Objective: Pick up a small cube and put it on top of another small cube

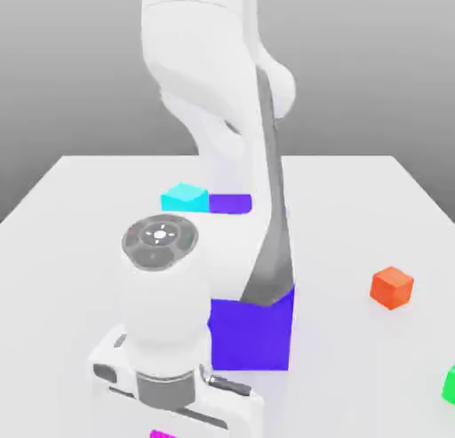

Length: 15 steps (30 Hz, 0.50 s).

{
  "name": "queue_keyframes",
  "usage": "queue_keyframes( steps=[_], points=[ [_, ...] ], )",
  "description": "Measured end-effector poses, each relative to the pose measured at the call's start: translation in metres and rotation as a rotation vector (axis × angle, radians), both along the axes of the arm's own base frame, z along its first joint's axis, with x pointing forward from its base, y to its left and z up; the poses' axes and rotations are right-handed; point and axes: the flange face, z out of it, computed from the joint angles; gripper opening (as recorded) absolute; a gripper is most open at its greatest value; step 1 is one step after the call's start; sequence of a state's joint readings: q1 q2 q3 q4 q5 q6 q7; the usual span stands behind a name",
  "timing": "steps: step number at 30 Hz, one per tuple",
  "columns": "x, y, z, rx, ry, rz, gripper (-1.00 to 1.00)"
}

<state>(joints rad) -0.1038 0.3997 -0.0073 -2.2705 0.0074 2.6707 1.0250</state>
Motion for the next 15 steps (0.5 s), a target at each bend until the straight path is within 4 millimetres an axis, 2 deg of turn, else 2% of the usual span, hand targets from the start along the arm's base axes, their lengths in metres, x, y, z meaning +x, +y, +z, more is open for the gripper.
queue_keyframes(
  steps=[1, 3, 6, 8, 11, 13, 15],
  points=[
    [0.002, 0.019, 0.009, 0.002, 0.001, 0.049, -1.00],
    [0.004, 0.069, 0.017, 0.007, 0.003, 0.181, -1.00],
    [-0.003, 0.144, 0.026, 0.011, 0.005, 0.381, -1.00],
    [-0.015, 0.194, 0.033, 0.012, 0.005, 0.519, -1.00],
    [-0.043, 0.270, 0.043, 0.010, 0.004, 0.735, -1.00],
    [-0.065, 0.321, 0.040, 0.007, 0.003, 0.882, -1.00],
    [-0.087, 0.371, 0.015, 0.002, 0.001, 1.031, -1.00]
  ],
)
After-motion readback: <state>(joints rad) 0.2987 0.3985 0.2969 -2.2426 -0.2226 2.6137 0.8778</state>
